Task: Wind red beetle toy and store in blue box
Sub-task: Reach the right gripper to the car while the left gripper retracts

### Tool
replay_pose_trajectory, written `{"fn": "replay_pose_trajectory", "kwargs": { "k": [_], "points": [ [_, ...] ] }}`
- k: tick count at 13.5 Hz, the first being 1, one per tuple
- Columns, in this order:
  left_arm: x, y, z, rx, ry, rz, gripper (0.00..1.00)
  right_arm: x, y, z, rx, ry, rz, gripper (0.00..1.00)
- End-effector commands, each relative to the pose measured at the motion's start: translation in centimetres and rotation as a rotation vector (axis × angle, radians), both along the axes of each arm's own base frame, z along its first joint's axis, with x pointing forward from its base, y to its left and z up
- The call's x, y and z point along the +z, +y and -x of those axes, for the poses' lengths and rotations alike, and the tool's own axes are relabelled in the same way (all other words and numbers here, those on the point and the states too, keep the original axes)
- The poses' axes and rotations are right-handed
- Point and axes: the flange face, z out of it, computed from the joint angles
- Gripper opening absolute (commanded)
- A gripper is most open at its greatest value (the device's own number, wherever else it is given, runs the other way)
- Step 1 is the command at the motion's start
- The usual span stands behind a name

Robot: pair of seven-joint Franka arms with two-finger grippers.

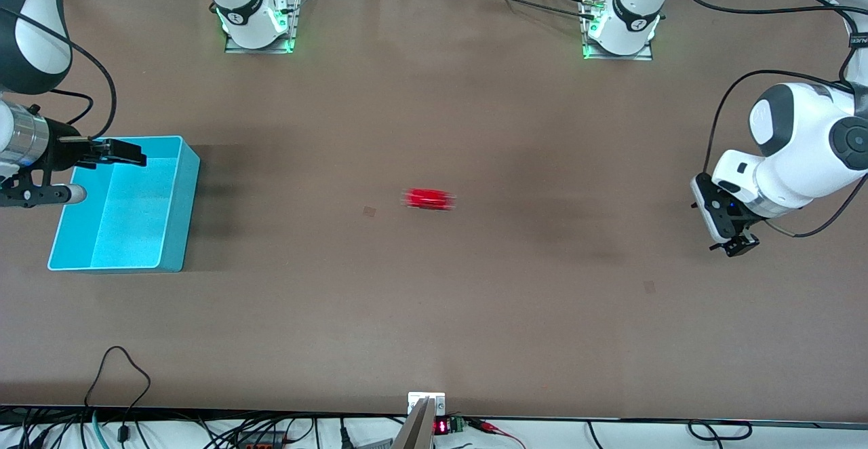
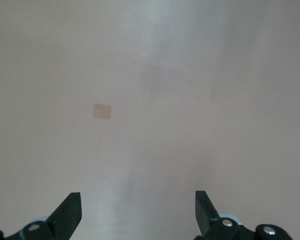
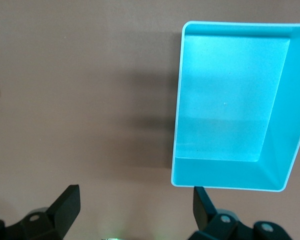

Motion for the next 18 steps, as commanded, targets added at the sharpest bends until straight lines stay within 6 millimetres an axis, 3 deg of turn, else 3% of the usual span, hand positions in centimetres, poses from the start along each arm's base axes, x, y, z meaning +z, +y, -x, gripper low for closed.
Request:
{"fn": "replay_pose_trajectory", "kwargs": {
  "k": [1, 4, 9, 11, 14, 16, 18],
  "points": [
    [2.7, -0.8, -0.9, 0.245, -0.005, 0.046, 1.00, 0.0, -0.1, 0.2, -0.001, 0.012, -0.014, 1.00],
    [5.5, -3.6, -2.3, 0.510, -0.055, 0.073, 1.00, 0.1, 0.1, 0.2, -0.009, 0.013, -0.012, 1.00],
    [10.5, -2.1, -3.2, 0.989, -0.027, 0.068, 1.00, -0.1, 1.2, 0.3, 0.000, 0.027, -0.014, 1.00],
    [14.3, -1.9, -3.5, 1.123, -0.015, 0.068, 1.00, -0.5, 2.4, 0.0, 0.020, 0.022, -0.016, 1.00],
    [19.3, -1.7, -1.4, 1.288, 0.056, 0.114, 1.00, -3.1, 7.1, 0.6, 0.103, 0.036, -0.013, 1.00],
    [22.4, -2.7, 0.7, 1.310, 0.056, 0.098, 1.00, -6.5, 7.4, 3.3, 0.137, 0.039, -0.025, 1.00],
    [23.3, -2.5, 1.8, 1.280, 0.071, 0.075, 1.00, -10.0, 8.4, 7.4, 0.181, 0.001, -0.032, 1.00]
  ]
}}
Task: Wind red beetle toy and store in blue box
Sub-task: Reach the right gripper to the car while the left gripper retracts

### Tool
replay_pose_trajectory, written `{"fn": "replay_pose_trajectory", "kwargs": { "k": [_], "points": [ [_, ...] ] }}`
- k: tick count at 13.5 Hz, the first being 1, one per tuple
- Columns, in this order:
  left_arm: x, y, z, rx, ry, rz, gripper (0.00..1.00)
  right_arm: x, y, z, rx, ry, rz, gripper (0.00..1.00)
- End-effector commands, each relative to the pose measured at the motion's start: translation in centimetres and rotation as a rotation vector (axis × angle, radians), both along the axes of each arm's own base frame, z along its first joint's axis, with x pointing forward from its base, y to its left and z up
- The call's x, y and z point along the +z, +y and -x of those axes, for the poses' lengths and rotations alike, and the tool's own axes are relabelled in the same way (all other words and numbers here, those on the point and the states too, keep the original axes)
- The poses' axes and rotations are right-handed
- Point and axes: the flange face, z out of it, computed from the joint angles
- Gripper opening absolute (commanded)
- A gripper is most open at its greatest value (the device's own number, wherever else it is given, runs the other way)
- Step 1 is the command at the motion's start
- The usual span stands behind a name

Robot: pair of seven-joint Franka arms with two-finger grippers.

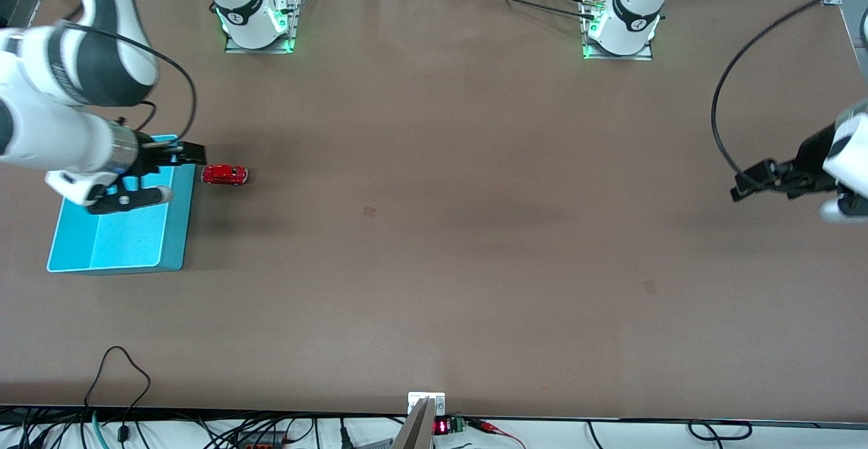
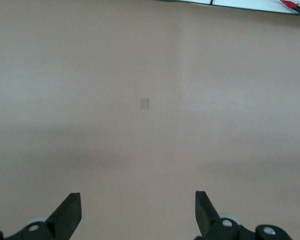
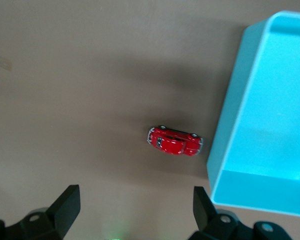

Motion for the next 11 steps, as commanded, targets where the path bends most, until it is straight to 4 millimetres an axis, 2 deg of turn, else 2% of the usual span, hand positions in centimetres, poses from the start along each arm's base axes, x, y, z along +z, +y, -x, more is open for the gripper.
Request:
{"fn": "replay_pose_trajectory", "kwargs": {
  "k": [1, 2, 4, 6, 9, 11],
  "points": [
    [1.2, 0.0, 1.6, -0.032, 0.027, 0.006, 1.00, -3.6, 0.6, 6.9, 0.057, -0.067, -0.019, 1.00],
    [1.3, 1.0, 1.9, -0.028, 0.028, 0.004, 1.00, -5.3, 0.6, 8.3, 0.075, -0.083, -0.022, 1.00],
    [1.1, 0.3, 2.1, -0.031, 0.040, 0.002, 1.00, -8.2, 0.0, 9.8, 0.191, -0.104, -0.044, 1.00],
    [1.2, 0.4, 2.2, -0.023, 0.034, 0.000, 1.00, -10.5, -0.9, 10.9, 0.344, -0.137, -0.074, 1.00],
    [0.4, 0.5, 4.6, -0.015, -0.025, -0.005, 1.00, -14.3, -2.9, 10.6, 0.682, -0.127, -0.143, 1.00],
    [0.4, 0.5, 4.9, -0.017, -0.012, -0.006, 1.00, -16.5, -4.1, 10.0, 0.880, -0.150, -0.178, 1.00]
  ]
}}
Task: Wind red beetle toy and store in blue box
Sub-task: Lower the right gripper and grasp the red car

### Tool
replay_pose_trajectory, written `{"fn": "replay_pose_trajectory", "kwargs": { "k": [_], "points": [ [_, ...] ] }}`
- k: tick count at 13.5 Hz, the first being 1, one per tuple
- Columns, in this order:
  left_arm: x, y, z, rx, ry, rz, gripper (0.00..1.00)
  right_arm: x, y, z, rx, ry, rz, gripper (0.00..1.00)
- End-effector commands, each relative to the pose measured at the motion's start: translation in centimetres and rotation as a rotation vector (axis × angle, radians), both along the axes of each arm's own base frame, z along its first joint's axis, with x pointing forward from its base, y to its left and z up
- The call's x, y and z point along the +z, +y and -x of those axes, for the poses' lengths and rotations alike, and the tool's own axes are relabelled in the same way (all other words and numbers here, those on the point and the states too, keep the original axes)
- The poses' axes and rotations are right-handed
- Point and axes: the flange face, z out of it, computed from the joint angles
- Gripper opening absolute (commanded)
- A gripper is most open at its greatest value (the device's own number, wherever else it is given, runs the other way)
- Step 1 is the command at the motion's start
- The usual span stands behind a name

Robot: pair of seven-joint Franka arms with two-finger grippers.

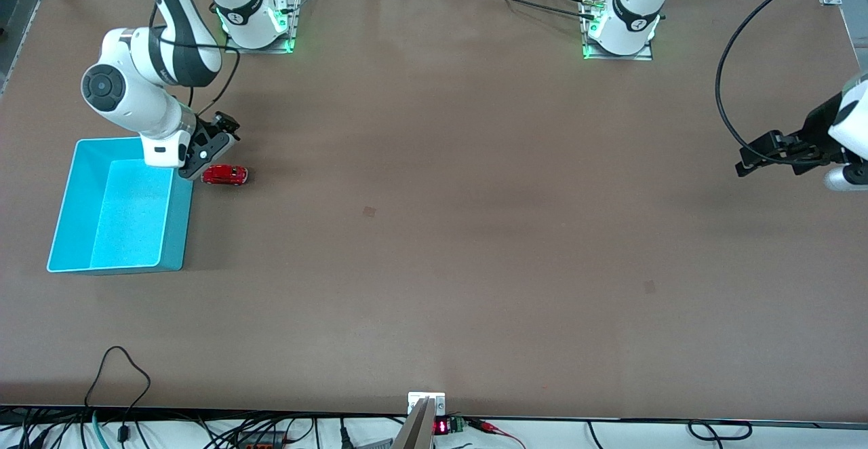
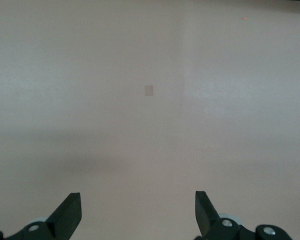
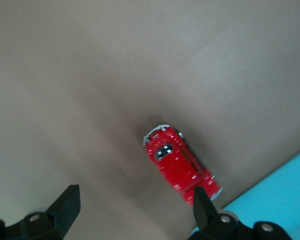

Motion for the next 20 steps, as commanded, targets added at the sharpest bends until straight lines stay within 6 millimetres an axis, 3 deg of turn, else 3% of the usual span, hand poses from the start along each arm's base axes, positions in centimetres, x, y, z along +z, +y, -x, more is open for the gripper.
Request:
{"fn": "replay_pose_trajectory", "kwargs": {
  "k": [1, 6, 8, 13, 14, 16, 17, 19, 20],
  "points": [
    [0.4, 0.0, 1.9, -0.008, -0.011, 0.006, 1.00, -3.0, -1.0, -0.7, 0.230, -0.028, -0.030, 1.00],
    [1.2, -0.2, 2.0, -0.012, 0.005, 0.007, 1.00, -5.5, -1.4, -1.1, 0.426, -0.068, -0.047, 1.00],
    [2.1, -0.1, 1.9, -0.013, 0.017, 0.008, 1.00, -6.2, -1.5, -1.1, 0.457, -0.069, -0.051, 1.00],
    [2.0, 0.2, 2.4, 0.005, 0.050, 0.005, 1.00, -7.3, -2.0, -1.1, 0.474, -0.071, -0.053, 0.97],
    [1.9, -0.1, 2.3, 0.040, 0.053, 0.006, 1.00, -7.5, -2.0, -1.1, 0.478, -0.068, -0.054, 0.79],
    [1.8, -0.1, 2.1, 0.050, 0.052, 0.004, 1.00, -7.4, -2.0, -1.2, 0.492, -0.071, -0.054, 0.31],
    [1.9, -0.1, 2.1, 0.040, 0.050, 0.003, 1.00, -7.3, -2.0, -1.4, 0.491, -0.076, -0.054, 0.16],
    [1.9, -0.4, 2.1, 0.034, 0.050, -0.001, 1.00, -7.0, -1.9, -1.7, 0.493, -0.083, -0.052, 0.00],
    [1.8, -0.4, 2.0, 0.033, 0.052, -0.001, 1.00, -6.8, -1.9, -1.8, 0.491, -0.087, -0.050, 0.00]
  ]
}}
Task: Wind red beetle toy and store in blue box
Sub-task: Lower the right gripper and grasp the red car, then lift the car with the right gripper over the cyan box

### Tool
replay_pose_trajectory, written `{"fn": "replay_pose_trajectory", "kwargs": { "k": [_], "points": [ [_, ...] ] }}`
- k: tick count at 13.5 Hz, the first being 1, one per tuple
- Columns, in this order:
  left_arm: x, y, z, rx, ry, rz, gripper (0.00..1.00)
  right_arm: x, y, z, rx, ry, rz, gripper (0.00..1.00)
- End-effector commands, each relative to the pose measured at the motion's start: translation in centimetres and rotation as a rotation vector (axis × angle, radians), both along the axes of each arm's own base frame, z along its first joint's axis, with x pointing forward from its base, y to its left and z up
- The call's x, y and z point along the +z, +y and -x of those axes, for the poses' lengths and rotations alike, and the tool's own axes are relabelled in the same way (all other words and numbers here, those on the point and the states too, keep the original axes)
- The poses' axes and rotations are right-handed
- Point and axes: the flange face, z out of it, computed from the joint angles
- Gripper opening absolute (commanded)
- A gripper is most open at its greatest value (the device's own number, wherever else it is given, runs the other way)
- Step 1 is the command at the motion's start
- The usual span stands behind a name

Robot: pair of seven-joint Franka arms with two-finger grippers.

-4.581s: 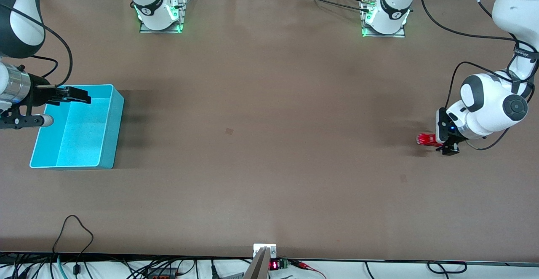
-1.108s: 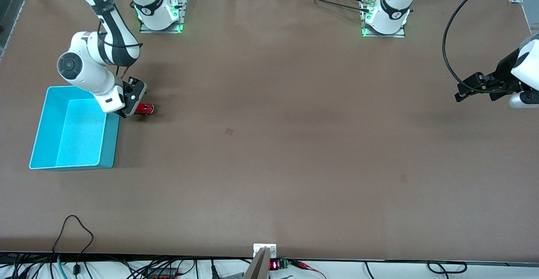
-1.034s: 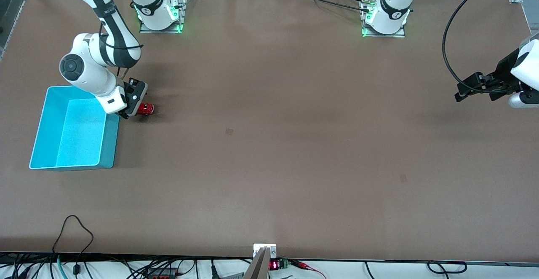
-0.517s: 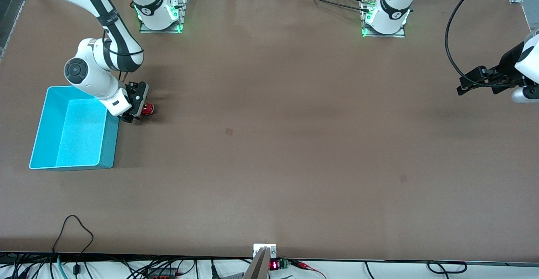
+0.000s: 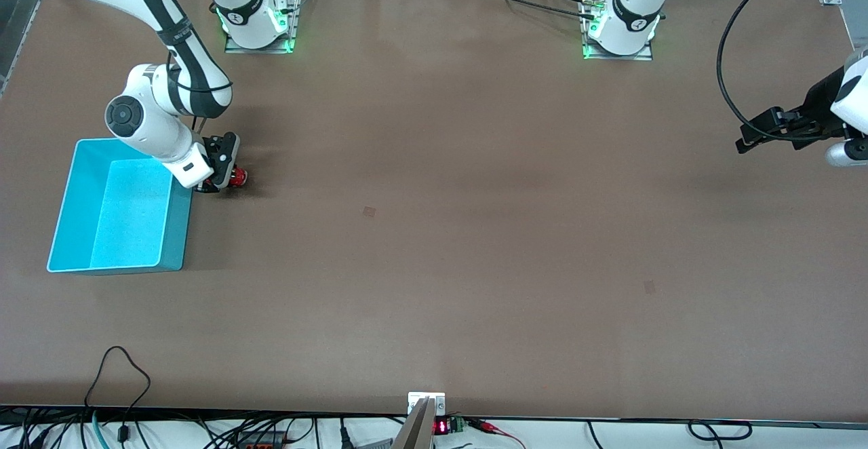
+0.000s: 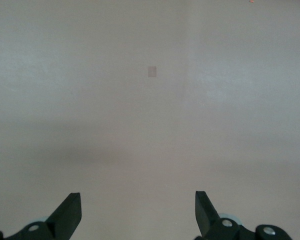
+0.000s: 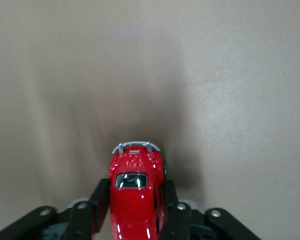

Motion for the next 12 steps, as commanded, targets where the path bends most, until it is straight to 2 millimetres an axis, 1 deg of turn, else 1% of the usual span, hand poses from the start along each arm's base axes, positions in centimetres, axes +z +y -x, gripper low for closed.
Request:
{"fn": "replay_pose_trajectory", "kwargs": {
  "k": [1, 3, 5, 7, 9, 10, 11, 12],
  "points": [
    [0.6, -0.4, 0.1, -0.010, 0.003, -0.002, 1.00, 0.9, -0.3, -0.9, 0.002, -0.033, 0.000, 0.00],
    [0.7, 0.0, 0.2, -0.059, 0.001, 0.000, 1.00, 3.2, -0.3, -2.6, -0.034, -0.079, -0.003, 0.00],
    [0.4, 0.0, 0.4, -0.040, 0.020, 0.001, 1.00, 6.3, -0.3, -4.7, -0.139, -0.039, -0.004, 0.00],
    [0.3, 0.3, 0.5, -0.037, 0.026, 0.001, 1.00, 10.4, 0.2, -6.8, -0.275, 0.027, 0.008, 0.00],
    [0.4, 0.3, 0.5, -0.037, 0.031, 0.002, 1.00, 14.6, 0.2, -8.9, -0.355, 0.050, 0.014, 0.00],
    [0.4, 0.2, 0.5, -0.040, 0.026, 0.000, 1.00, 16.2, 0.0, -9.5, -0.387, 0.043, 0.015, 0.00],
    [0.3, 0.2, 0.4, -0.039, 0.025, 0.000, 1.00, 17.7, -0.8, -9.8, -0.432, 0.020, 0.014, 0.00],
    [0.3, 0.1, 0.4, -0.040, 0.024, 0.000, 1.00, 18.6, -2.2, -9.9, -0.490, 0.002, 0.015, 0.00]
  ]
}}
